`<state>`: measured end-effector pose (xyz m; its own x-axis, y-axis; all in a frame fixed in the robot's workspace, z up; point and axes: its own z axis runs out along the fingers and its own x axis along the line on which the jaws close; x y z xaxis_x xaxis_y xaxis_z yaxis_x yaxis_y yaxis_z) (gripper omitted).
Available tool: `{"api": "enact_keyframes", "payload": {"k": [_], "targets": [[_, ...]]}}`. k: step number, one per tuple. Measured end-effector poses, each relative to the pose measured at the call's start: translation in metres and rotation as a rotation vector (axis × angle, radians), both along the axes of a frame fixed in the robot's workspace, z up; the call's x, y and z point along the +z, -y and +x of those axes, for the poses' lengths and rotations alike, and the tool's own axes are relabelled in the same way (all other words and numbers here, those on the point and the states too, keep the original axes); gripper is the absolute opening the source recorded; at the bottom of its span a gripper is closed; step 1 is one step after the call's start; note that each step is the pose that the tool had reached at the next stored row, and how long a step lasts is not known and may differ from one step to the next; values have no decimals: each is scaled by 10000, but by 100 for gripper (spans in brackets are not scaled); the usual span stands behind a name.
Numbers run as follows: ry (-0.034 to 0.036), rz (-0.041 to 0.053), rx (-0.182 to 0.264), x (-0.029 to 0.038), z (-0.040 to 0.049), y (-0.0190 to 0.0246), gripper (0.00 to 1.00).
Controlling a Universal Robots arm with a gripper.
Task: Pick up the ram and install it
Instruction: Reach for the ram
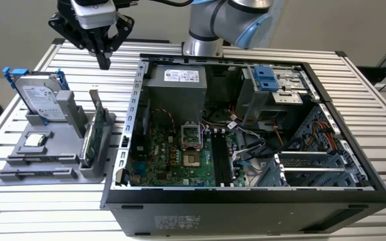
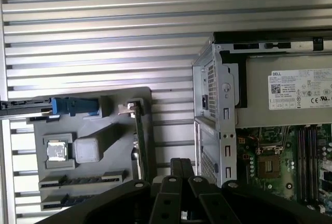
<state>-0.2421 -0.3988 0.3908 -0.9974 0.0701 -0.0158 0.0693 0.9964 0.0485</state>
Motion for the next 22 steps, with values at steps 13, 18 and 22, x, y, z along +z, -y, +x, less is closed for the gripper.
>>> {"api": "enact_keyframes", "payload": {"k": [13, 18, 22], "targets": [[-2, 0, 0, -1, -82, 0, 0], [-3, 0, -1, -2, -114, 0, 0], [-4, 0, 0, -3, -138, 0, 0]]}}
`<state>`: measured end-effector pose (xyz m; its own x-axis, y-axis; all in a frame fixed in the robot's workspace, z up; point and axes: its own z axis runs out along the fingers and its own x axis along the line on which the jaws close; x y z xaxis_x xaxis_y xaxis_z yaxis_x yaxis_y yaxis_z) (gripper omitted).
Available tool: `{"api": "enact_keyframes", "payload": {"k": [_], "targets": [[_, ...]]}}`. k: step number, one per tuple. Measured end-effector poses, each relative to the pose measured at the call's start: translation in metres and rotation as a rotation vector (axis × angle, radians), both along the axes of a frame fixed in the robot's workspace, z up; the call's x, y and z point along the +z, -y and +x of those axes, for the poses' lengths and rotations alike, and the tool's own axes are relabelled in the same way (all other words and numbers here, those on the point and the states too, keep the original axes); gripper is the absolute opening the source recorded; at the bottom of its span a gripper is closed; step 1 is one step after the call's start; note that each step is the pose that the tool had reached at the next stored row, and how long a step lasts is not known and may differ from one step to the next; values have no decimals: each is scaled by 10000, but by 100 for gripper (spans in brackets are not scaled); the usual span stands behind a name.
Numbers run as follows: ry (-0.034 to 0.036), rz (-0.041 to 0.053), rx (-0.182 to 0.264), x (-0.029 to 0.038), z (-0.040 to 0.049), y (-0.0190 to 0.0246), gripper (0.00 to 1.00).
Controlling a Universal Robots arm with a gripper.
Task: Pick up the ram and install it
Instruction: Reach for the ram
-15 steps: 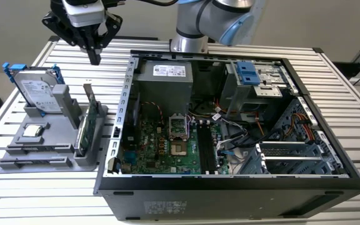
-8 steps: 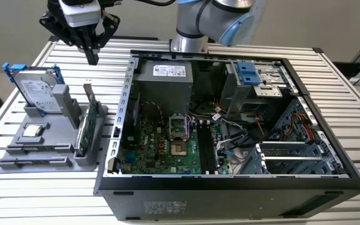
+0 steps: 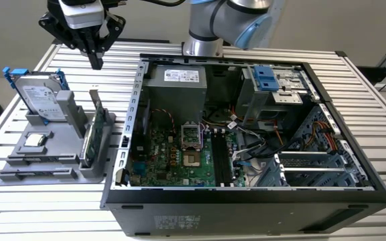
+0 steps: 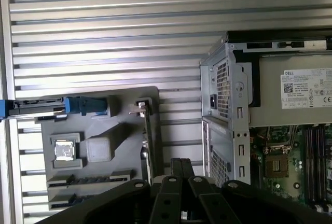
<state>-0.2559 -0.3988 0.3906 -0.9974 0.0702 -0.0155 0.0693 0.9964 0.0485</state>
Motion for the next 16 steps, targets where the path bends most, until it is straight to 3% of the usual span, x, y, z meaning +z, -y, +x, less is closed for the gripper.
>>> {"api": "enact_keyframes", "payload": {"k": [16], "targets": [[-4, 0, 0, -3, -127, 0, 0]]}}
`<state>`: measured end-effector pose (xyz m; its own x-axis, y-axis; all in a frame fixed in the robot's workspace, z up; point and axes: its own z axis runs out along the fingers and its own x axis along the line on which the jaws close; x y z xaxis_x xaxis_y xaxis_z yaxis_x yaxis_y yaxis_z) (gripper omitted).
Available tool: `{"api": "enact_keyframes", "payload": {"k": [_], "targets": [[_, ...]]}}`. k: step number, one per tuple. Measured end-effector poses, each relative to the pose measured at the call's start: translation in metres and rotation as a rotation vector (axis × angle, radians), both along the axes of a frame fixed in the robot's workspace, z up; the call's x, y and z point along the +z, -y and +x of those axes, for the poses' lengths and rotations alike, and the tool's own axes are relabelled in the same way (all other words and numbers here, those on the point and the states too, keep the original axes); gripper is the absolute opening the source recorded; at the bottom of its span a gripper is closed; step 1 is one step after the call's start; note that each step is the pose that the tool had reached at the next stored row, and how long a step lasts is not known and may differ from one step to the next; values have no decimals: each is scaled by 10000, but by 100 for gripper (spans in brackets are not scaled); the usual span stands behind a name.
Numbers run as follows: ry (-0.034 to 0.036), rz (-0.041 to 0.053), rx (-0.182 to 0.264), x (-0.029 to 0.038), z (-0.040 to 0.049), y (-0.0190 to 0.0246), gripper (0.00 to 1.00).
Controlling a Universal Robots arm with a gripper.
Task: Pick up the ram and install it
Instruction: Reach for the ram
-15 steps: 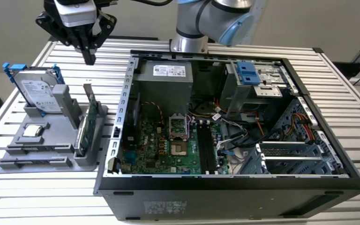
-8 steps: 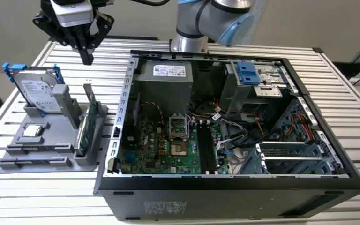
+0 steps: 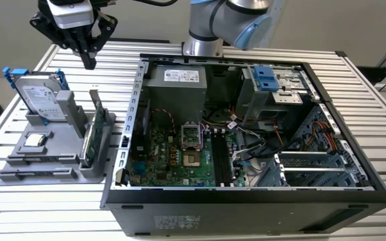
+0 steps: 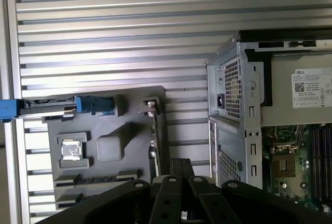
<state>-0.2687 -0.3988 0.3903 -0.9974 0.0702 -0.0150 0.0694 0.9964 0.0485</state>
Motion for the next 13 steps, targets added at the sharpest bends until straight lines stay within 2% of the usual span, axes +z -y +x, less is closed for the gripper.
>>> {"api": "enact_keyframes", "payload": {"k": [13], "targets": [[-3, 0, 0, 0, -131, 0, 0]]}}
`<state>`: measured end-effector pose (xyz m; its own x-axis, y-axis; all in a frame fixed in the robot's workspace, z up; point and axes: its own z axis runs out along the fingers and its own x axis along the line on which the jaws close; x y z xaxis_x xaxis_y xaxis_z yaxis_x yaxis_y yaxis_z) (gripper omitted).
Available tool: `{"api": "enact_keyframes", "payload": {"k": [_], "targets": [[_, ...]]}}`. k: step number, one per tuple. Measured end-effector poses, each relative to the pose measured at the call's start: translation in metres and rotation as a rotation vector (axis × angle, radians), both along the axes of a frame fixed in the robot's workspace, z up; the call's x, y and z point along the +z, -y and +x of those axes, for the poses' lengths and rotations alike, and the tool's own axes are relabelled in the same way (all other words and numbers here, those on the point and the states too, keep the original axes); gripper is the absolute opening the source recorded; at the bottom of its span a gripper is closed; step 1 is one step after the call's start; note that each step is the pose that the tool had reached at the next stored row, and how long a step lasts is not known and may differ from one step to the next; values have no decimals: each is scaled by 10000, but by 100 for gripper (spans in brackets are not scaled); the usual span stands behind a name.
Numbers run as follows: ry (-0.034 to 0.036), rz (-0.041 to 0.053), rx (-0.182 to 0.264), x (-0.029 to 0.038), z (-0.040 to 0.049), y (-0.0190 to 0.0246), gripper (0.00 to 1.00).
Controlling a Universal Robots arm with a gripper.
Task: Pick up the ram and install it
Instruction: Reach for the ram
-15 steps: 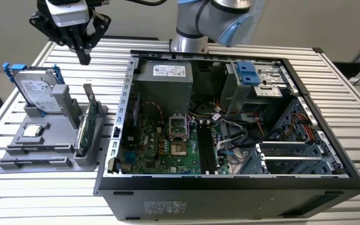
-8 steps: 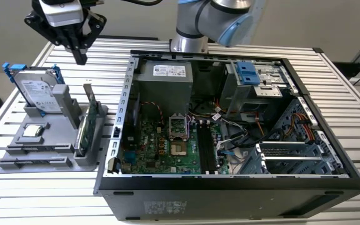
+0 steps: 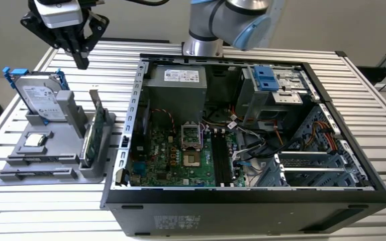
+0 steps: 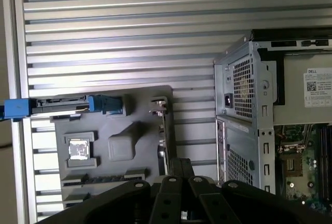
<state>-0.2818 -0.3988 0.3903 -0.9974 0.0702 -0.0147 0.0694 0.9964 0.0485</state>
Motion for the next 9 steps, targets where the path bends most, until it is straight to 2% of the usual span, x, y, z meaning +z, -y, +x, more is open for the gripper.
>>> {"api": "enact_keyframes", "payload": {"k": [9], "targets": [[-7, 0, 0, 0, -92, 0, 0]]}}
